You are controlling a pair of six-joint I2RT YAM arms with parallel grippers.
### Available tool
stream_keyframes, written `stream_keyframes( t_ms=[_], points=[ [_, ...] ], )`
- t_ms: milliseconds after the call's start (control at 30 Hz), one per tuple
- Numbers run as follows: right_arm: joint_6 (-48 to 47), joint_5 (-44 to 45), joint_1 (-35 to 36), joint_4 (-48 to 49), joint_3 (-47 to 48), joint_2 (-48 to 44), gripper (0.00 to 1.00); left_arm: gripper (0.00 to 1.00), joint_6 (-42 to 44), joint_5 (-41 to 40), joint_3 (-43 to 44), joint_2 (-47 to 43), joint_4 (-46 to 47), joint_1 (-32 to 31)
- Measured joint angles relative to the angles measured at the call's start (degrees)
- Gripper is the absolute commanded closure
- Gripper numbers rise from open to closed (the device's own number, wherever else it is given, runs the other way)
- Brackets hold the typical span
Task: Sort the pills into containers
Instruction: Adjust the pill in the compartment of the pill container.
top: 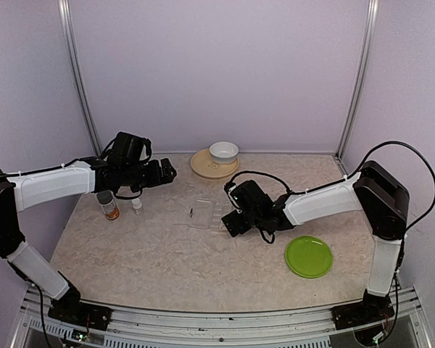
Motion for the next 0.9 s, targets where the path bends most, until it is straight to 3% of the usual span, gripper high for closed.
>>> stream_keyframes(
  t_ms=[900],
  points=[
    [-3.15, -3.26, 0.46, -0.28, 1.99, 1.95, 0.0, 0.01, -0.17, 0.87, 0.0, 0.85, 0.02, -0.83]
  ],
)
